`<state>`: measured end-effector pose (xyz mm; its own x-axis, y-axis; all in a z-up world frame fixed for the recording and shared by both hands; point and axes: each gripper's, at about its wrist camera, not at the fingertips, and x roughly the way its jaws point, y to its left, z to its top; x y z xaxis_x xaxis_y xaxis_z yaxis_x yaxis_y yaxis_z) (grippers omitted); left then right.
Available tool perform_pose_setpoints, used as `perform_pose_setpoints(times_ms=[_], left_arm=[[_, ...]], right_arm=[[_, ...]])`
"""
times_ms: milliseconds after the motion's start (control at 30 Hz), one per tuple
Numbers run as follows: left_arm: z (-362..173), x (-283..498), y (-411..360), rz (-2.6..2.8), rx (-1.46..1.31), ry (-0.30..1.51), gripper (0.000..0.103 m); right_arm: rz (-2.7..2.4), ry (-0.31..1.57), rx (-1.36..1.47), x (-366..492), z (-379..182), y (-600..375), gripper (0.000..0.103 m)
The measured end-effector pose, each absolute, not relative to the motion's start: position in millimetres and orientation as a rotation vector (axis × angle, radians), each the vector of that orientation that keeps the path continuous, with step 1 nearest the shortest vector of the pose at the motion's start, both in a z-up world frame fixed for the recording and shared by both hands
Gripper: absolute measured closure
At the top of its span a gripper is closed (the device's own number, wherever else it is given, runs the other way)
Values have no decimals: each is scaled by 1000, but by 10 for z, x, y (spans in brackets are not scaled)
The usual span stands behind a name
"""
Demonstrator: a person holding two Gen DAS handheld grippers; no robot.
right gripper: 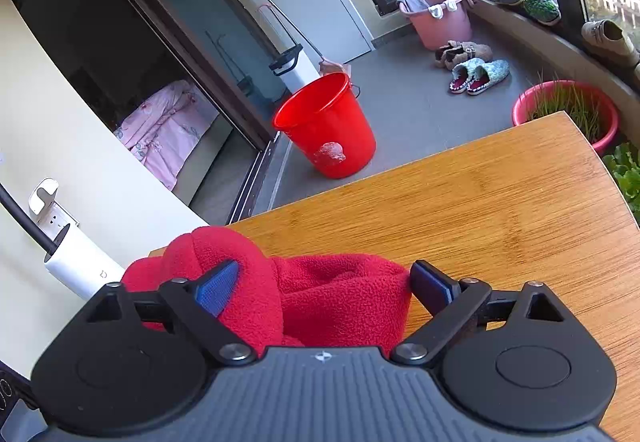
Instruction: Fold clothes
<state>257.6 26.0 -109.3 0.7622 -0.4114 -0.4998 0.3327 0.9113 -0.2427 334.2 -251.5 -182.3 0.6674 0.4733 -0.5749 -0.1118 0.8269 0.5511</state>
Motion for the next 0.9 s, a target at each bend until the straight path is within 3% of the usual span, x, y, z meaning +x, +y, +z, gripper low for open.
perform_pose_setpoints(times_ms=[200, 400, 600, 900], left_arm=[[-1092, 2597, 276, -399, -151, 577, 7], [-1091, 2608, 301, -387, -168, 578, 5], [-1091, 2601, 348, -402, -203, 567, 3], [-729, 2421, 1076, -424, -367, 391, 0]], right_arm=[[423, 781, 665, 3457, -1988, -2482, 7], [498, 748, 603, 3369, -1871, -2341, 41], [547, 695, 471, 3127, -1512, -2171, 61], [638, 559, 189, 2406, -1163, -1827, 65]])
